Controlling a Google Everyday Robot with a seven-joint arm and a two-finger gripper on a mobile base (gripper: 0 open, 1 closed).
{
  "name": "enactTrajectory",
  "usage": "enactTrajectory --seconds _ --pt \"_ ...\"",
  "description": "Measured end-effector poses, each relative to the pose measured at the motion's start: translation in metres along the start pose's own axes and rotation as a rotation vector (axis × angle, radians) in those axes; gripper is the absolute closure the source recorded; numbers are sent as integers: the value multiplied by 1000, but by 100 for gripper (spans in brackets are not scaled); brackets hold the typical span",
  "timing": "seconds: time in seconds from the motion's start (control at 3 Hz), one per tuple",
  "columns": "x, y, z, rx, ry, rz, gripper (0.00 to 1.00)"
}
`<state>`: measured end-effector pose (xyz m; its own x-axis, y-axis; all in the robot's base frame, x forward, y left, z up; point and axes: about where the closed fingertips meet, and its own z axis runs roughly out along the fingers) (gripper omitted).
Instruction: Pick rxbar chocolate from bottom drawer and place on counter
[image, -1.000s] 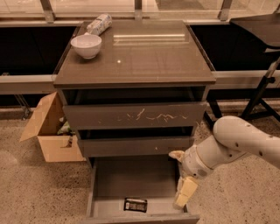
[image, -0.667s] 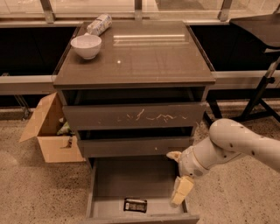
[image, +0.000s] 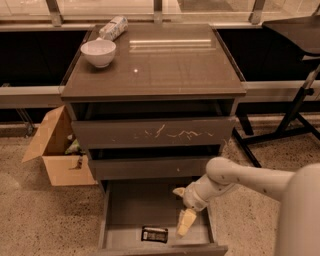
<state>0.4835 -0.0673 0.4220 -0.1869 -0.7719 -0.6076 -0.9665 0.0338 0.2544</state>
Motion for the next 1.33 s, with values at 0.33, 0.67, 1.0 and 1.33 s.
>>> enactTrajectory --seconds 0.33,0.67,1.0,1.33 --pt "9 -23 52 -41 13 -13 0" --pt "19 -48 111 -46 40 -19 0" --pt "19 -48 111 -46 40 -20 0" --pt "33 -70 129 -2 40 -40 0"
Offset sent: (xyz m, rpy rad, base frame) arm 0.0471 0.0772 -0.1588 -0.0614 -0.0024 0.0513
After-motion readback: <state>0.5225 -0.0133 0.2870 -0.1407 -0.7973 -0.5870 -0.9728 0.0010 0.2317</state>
